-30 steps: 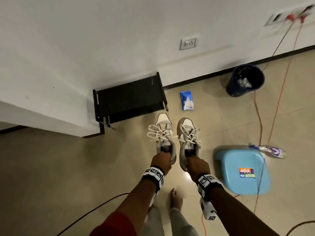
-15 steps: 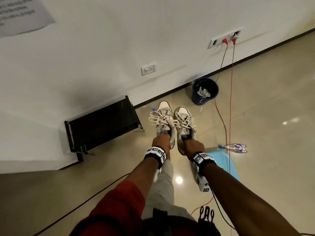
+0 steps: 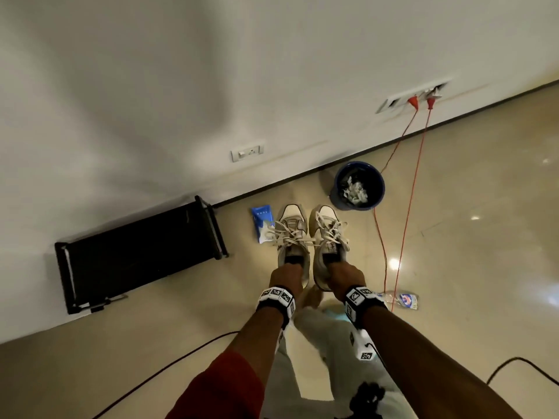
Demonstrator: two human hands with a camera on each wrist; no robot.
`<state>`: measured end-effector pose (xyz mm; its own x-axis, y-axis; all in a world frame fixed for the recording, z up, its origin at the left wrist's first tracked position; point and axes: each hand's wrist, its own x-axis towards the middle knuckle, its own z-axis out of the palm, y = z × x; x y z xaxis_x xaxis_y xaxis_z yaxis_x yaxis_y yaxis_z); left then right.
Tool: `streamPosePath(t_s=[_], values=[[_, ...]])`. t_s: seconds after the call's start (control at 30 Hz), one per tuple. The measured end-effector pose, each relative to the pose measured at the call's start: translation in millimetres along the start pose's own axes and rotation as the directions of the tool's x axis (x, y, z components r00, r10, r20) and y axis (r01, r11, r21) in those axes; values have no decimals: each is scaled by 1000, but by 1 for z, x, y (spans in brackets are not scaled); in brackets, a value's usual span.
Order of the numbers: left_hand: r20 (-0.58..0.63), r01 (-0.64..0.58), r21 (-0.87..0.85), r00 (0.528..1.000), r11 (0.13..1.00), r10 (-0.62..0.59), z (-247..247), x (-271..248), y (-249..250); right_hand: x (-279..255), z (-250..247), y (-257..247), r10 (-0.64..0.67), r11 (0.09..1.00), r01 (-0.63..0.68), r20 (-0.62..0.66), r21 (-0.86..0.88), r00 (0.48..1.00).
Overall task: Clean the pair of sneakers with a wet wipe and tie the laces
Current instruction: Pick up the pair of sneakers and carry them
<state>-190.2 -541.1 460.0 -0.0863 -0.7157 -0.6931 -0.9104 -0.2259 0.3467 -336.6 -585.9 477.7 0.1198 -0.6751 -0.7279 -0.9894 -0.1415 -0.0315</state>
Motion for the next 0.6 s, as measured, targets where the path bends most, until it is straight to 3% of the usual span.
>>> streamPosePath(t_s=[0.1, 0.27, 0.47, 0.6], values=[[-28, 25, -25, 999, 999, -25, 3, 49, -5, 56, -6, 5, -11, 1000, 11, 7, 1, 1000], [-49, 101, -117, 993, 988, -107, 44, 155, -21, 174, 30, 26, -101, 992, 98, -33, -82, 994], [-90, 206, -248, 968, 947, -234, 174, 327, -37, 354, 156, 82, -167, 968, 166, 14, -186, 986], [-148, 237, -322, 944, 916, -296, 261, 410, -36, 430, 235, 121, -183, 959, 173, -25, -226, 983]])
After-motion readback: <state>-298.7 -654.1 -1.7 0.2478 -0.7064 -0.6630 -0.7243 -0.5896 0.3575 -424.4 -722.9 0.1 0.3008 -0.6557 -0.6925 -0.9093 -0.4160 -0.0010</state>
